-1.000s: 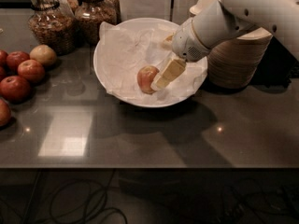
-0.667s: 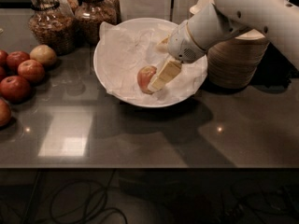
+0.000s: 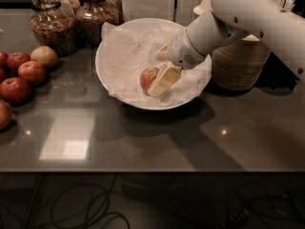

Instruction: Pick apple from white bowl

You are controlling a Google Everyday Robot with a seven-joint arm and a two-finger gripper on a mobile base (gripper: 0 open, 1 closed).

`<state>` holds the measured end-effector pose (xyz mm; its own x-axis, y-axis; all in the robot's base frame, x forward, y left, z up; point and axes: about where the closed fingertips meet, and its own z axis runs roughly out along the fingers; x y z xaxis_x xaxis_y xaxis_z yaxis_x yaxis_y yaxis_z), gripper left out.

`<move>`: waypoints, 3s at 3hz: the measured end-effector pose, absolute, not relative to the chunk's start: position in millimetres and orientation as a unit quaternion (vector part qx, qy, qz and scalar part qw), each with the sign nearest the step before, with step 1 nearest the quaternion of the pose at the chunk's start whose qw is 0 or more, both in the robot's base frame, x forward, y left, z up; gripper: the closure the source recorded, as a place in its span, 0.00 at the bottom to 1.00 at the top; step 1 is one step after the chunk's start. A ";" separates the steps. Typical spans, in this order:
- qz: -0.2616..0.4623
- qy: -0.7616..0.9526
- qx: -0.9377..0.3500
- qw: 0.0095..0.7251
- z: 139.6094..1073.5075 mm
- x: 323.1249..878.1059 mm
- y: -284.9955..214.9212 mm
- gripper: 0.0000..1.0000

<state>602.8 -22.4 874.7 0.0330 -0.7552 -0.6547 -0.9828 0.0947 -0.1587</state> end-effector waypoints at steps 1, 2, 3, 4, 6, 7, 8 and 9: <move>0.188 0.671 -0.649 0.306 869.8 601.0 -20.5 0.29; 0.191 0.671 -0.649 0.303 867.0 599.0 -19.3 0.29; 0.195 0.671 -0.650 0.299 863.3 597.1 -17.4 0.27; 0.195 0.671 -0.650 0.299 863.3 597.1 -17.4 0.46; 0.195 0.671 -0.650 0.299 863.3 597.1 -17.3 0.93; 0.195 0.671 -0.650 0.299 863.3 597.1 -17.3 1.00; 0.195 0.671 -0.650 0.299 863.3 597.0 -17.3 1.00; 0.201 0.668 -0.649 0.304 864.4 593.7 -17.0 1.00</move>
Offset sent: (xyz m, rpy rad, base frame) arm -0.0099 0.0025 -0.0141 0.0003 0.0427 0.0134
